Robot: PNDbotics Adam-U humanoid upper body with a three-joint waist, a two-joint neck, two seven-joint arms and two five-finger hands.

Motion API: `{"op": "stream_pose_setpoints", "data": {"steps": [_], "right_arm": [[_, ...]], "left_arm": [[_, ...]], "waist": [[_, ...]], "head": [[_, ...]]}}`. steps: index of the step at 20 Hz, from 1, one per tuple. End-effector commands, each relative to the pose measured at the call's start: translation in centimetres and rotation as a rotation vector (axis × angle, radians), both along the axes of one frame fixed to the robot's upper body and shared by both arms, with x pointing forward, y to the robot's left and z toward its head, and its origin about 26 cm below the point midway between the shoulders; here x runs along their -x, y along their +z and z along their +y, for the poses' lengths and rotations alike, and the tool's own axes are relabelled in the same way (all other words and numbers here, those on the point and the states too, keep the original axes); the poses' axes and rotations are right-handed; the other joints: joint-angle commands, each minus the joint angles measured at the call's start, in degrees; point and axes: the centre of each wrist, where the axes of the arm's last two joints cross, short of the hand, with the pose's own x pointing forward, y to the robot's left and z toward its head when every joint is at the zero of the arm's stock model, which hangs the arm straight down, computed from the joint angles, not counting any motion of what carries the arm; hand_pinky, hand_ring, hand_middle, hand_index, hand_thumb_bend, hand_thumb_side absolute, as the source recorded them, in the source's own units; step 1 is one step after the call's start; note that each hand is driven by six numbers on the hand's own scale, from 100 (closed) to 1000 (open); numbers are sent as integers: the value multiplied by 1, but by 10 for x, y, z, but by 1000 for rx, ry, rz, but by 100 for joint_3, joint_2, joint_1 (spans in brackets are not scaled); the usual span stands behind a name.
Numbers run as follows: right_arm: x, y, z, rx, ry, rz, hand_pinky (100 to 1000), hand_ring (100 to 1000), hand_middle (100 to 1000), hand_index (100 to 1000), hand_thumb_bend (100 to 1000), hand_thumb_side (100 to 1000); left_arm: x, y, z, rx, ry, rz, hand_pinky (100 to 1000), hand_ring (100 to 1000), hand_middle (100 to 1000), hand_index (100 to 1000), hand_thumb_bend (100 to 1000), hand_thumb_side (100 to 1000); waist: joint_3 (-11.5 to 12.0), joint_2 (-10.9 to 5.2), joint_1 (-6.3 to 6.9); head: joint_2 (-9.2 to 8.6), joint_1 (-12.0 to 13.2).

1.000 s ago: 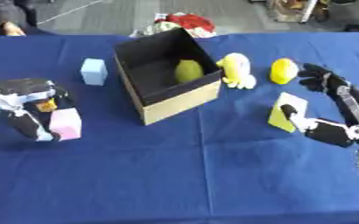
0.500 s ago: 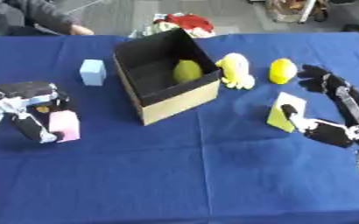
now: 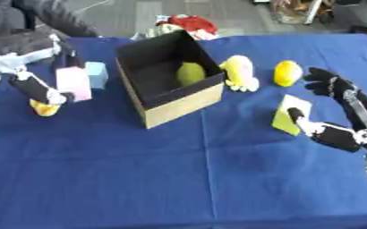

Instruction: Pick up objects on the table and place them in the box.

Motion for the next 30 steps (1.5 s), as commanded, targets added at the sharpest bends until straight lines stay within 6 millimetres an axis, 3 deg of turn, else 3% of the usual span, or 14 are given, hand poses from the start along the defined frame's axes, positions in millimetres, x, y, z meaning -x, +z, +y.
{"op": "stream_pose_setpoints", "data": {"steps": [1, 8, 12, 16, 18, 19, 21, 26, 30], "right_arm": [[-3, 7, 3, 4, 25, -19, 829, 814, 817, 939, 384, 250], [-8, 14, 14, 0, 78, -37, 830, 814, 818, 940, 364, 255], [-10, 18, 18, -4, 99, -46, 830, 813, 818, 940, 356, 258], [-10, 17, 18, -7, 98, -45, 830, 812, 817, 939, 350, 259], [-10, 17, 17, -7, 93, -45, 830, 812, 817, 939, 347, 260], [-10, 17, 16, -8, 90, -47, 830, 812, 817, 940, 341, 259], [-9, 17, 15, -7, 84, -47, 830, 812, 817, 939, 343, 262], [-8, 13, 9, 4, 63, -34, 831, 812, 818, 940, 333, 265], [-6, 11, 7, 10, 53, -28, 832, 811, 817, 941, 327, 267]], "left_arm": [[-13, 14, -17, 39, -13, -78, 680, 495, 457, 668, 430, 100], [-49, -4, -65, 77, -37, -114, 688, 509, 470, 682, 484, 105], [-59, -15, -79, 85, -14, -168, 741, 633, 612, 827, 673, 255], [-59, -18, -79, 104, -1, -232, 782, 715, 730, 892, 881, 420], [-57, -14, -72, 122, 2, -230, 784, 724, 746, 896, 893, 441], [-55, -10, -67, 139, 1, -227, 782, 721, 743, 888, 834, 452], [-48, 5, -54, 169, -3, -228, 775, 707, 723, 871, 854, 417], [-21, 35, -3, 170, 20, -203, 776, 690, 691, 849, 688, 276], [-9, 26, 45, 70, 149, -114, 788, 702, 704, 851, 638, 209]], "waist": [[-72, -131, 83], [-410, 4, 85], [-532, 83, 90], [-545, 112, 91], [-522, 116, 100], [-506, 118, 106], [-461, 117, 120], [-324, 55, 185], [-258, 11, 228]], "head": [[24, 49], [22, 225], [-32, 287], [-54, 262], [-58, 242], [-60, 224], [-62, 179], [4, 116], [23, 84]]}}
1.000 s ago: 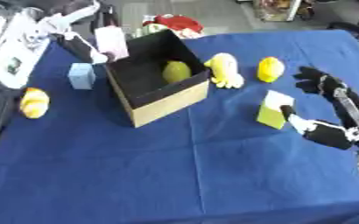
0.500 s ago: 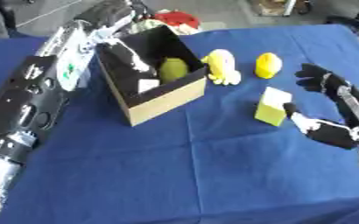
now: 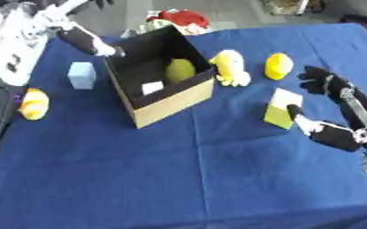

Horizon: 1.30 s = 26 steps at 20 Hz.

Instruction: Pick up objects on the table and place them in the box.

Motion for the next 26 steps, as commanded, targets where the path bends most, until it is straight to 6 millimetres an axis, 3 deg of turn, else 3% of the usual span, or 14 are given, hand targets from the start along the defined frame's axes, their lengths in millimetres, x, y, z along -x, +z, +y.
{"op": "stream_pose_setpoints", "data": {"steps": [1, 5, 9, 22, 26], "right_arm": [[0, 7, -8, 23, -17, -21, 832, 811, 817, 941, 326, 267], [1, 5, -9, 25, -22, -18, 832, 811, 816, 941, 322, 268], [1, 5, -9, 24, -24, -17, 833, 812, 816, 942, 318, 269], [1, 4, -10, 21, -26, -16, 834, 811, 817, 942, 306, 274], [1, 4, -10, 22, -26, -15, 834, 812, 818, 943, 300, 278]], "left_arm": [[9, 10, 40, -80, 111, 44, 787, 699, 705, 852, 638, 207], [4, -26, 76, -100, 258, 184, 783, 698, 696, 846, 636, 199], [-2, -52, 95, -100, 352, 267, 782, 701, 695, 846, 635, 199], [-11, -99, 112, -157, 467, 436, 756, 654, 657, 826, 533, 146], [-11, -101, 114, -170, 463, 467, 656, 530, 510, 707, 406, 100]], "waist": [[21, -107, 89], [55, -122, 83], [59, -124, 63], [41, -124, 44], [34, -126, 41]], "head": [[25, -35], [26, -78], [26, -100], [26, -78], [26, -90]]}}
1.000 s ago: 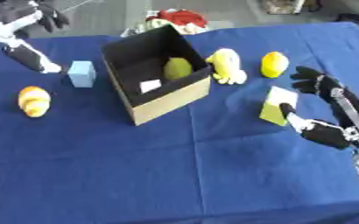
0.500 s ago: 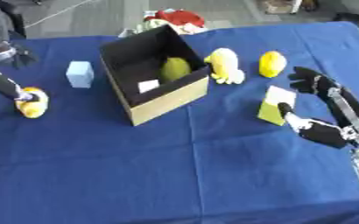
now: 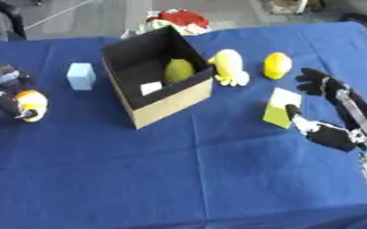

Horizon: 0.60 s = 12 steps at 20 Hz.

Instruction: Pick up objects on the table and place them in the box.

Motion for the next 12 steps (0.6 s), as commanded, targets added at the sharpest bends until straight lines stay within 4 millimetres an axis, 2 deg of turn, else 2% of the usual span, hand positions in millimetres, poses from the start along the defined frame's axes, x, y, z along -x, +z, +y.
{"op": "stream_pose_setpoints", "data": {"steps": [1, 5, 8, 9, 10, 12], "right_arm": [[0, 6, -4, 17, -7, -23, 834, 812, 818, 943, 300, 277], [0, 6, -5, 17, -10, -22, 834, 812, 818, 943, 293, 279], [0, 6, -5, 18, -11, -20, 834, 812, 818, 944, 290, 279], [0, 6, -5, 18, -10, -20, 835, 812, 818, 944, 289, 280], [0, 5, -5, 18, -9, -19, 835, 812, 818, 944, 288, 280], [0, 5, -4, 17, -8, -16, 835, 811, 819, 944, 285, 284]], "left_arm": [[1, 14, 8, -18, 10, -16, 631, 508, 485, 683, 389, 100], [-1, 39, -1, -6, -38, -107, 591, 469, 438, 641, 381, 100], [-2, 77, -20, 13, -114, -239, 595, 476, 438, 644, 398, 100], [-2, 91, -30, 23, -150, -298, 602, 479, 441, 648, 345, 200], [-1, 104, -41, 36, -184, -352, 604, 480, 442, 650, 414, 100], [-1, 125, -67, 70, -265, -454, 605, 479, 437, 653, 414, 100]], "waist": [[2, -122, 37], [6, -132, 35], [14, -144, 29], [14, -149, 25], [15, -152, 22], [6, -158, 17]], "head": [[24, 2], [24, 5], [24, -3], [24, 0], [24, 1], [24, 12]]}}
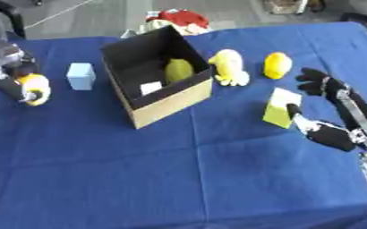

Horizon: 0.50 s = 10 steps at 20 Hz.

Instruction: Pick up objects on the table and place them in the box.

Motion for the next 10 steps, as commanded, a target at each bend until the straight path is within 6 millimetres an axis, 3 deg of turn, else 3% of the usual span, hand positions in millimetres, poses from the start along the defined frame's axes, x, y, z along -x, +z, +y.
{"op": "stream_pose_setpoints", "data": {"steps": [1, 4, 7, 10], "right_arm": [[-1, 6, -3, 17, -3, -19, 835, 811, 819, 943, 285, 282], [-1, 5, -1, 13, 6, -18, 835, 811, 819, 943, 283, 281], [-2, 7, 2, 8, 18, -22, 835, 811, 819, 943, 281, 283], [-3, 9, 4, 3, 29, -27, 835, 811, 819, 943, 279, 283]], "left_arm": [[5, 43, -32, 27, -112, -173, 616, 485, 442, 659, 422, 100], [2, 48, -74, 53, -232, -230, 632, 505, 459, 676, 436, 100], [-4, 39, -111, 59, -317, -221, 654, 524, 476, 692, 451, 119], [-12, 23, -136, 41, -338, -192, 706, 596, 569, 776, 593, 247]], "waist": [[-13, -158, 14], [-47, -152, -5], [-115, -123, -34], [-185, -80, -62]], "head": [[24, 22], [24, 32], [24, 110], [-2, 195]]}}
